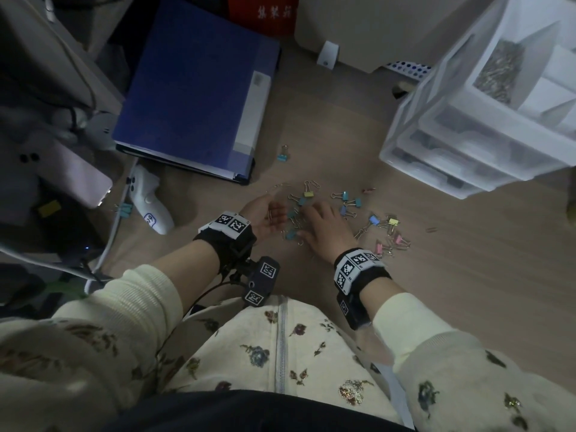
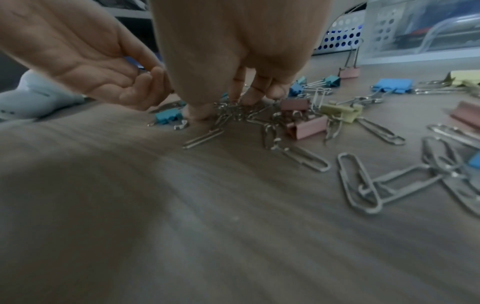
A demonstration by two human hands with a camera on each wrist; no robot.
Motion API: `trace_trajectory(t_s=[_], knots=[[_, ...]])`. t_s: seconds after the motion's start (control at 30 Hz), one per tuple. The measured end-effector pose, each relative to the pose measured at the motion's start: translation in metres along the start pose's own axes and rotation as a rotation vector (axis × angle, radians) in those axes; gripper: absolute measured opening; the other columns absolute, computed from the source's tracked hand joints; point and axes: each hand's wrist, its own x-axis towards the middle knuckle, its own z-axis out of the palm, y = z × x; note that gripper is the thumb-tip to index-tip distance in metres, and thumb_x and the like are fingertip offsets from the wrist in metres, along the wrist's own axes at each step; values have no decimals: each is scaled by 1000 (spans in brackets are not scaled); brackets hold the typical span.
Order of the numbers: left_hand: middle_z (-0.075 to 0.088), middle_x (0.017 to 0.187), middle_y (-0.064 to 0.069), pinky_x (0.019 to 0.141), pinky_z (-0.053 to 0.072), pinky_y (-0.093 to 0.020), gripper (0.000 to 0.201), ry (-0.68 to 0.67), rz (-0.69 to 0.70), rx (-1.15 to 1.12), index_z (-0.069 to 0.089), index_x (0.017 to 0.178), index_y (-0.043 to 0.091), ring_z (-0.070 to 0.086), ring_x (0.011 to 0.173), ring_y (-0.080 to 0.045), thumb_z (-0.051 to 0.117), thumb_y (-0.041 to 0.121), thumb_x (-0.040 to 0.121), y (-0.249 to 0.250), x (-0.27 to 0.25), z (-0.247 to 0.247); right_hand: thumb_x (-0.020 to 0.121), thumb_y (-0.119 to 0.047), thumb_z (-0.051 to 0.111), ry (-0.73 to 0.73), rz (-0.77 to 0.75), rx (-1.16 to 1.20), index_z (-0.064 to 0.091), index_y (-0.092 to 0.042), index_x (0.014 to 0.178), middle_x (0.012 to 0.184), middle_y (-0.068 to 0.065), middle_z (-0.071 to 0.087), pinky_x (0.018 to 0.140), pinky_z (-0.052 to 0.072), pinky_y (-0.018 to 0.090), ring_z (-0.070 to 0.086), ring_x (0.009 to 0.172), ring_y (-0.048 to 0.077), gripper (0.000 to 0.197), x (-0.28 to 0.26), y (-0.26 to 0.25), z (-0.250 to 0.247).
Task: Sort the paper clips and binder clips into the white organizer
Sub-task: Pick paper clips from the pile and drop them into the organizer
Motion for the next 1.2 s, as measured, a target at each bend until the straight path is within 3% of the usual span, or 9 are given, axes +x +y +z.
trace_trajectory(t_s=[0.2,0.37,0.57,0.67,0.73,0.83,0.97,1.1,1.2], knots=[[64,57,-3,65,46,-27,34,17,-6,-9,60,80,5,54,64,-16,38,22,100,1,0,0,96,-16,46,28,10,-21,50,-9,127,124,13,49,79,44,42,47,111,33,32,-3,-3,8],[59,75,-6,63,48,-27,30,8,1,-9,58,81,5,55,65,-16,40,22,99,1,1,0,97,-8,37,-46,90,-98,43,-5,127,124,15,46,82,44,42,46,114,32,31,-4,-5,-4],[59,76,-6,64,47,-27,30,3,9,0,58,80,6,55,66,-16,41,21,98,1,-1,4,92,2,36,-60,111,-134,44,-1,123,123,16,47,83,44,39,49,111,32,31,-7,-4,-9],[63,66,-5,65,47,-27,30,7,15,2,59,79,6,56,66,-16,42,21,98,1,-1,4,92,3,37,-56,135,-112,45,-1,121,121,17,48,80,45,40,52,108,34,30,-8,-4,-10],[64,55,-2,64,47,-27,31,5,16,5,60,77,6,56,64,-15,43,21,98,1,-2,6,91,3,39,-27,184,-55,47,-2,117,119,17,50,76,45,41,55,103,36,28,-9,-2,-12],[63,59,-3,63,46,-26,30,-10,18,14,59,77,5,55,64,-16,41,18,97,1,-3,10,94,-6,40,138,234,147,52,-2,108,110,16,54,75,45,41,57,96,36,19,-9,0,-18],[63,77,-9,68,49,-27,27,-74,11,29,61,84,1,58,72,-19,39,11,95,-2,-6,17,97,-17,45,336,92,383,61,-5,102,99,10,61,76,44,32,57,91,25,20,-7,-11,-32],[62,85,-11,71,52,-30,22,-130,-8,9,60,92,2,59,77,-21,39,11,92,-4,-8,21,96,-14,49,347,-102,377,68,-6,102,95,11,68,76,45,30,62,89,26,22,-9,-30,-40],[61,82,-11,65,53,-30,21,-161,-19,-24,58,92,4,59,75,-20,39,12,92,-4,-7,21,97,-17,48,364,-101,414,70,-9,103,97,9,70,78,45,28,63,91,26,24,-10,-32,-41]])
